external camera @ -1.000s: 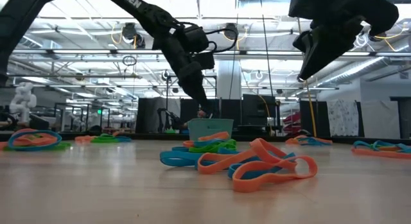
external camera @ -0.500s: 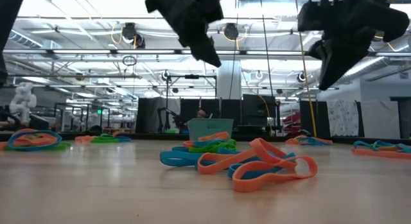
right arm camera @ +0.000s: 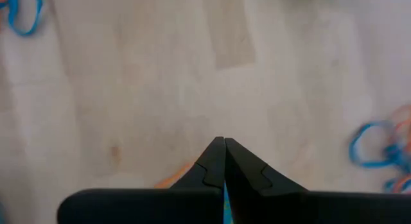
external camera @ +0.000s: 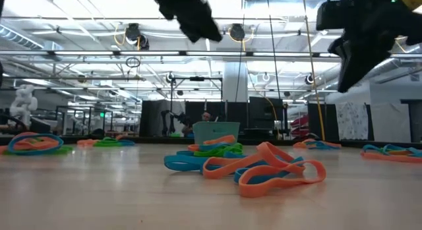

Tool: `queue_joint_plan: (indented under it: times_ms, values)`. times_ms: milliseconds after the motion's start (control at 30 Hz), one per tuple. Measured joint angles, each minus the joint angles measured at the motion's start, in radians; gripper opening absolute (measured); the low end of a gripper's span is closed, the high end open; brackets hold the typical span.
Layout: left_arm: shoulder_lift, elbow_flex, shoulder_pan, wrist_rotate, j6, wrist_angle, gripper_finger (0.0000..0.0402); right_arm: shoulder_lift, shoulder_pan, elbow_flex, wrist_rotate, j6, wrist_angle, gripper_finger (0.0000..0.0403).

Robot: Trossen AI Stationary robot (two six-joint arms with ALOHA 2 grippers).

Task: Sort rubber bands into baskets
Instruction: Put the blue rubber band into the top blue bin

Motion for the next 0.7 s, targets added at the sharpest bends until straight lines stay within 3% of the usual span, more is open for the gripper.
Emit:
queue_joint_plan:
  times_ms: [233,500,700]
  values:
    - [0.096,0.0,-0.146,-0.176,0.001,0.122,0.0128,0.0,-0.003,0.0,0.051,-0.082,0.14,0.0]
    - [0.276,0.002,-0.168,-0.192,-0.112,0.324,0.0128,0.0,0.0,0.0,0.04,-0.082,0.237,0.0]
    - [0.377,0.051,-0.158,-0.261,-0.155,0.284,0.0128,0.0,0.0,0.0,-0.056,-0.061,0.243,0.0]
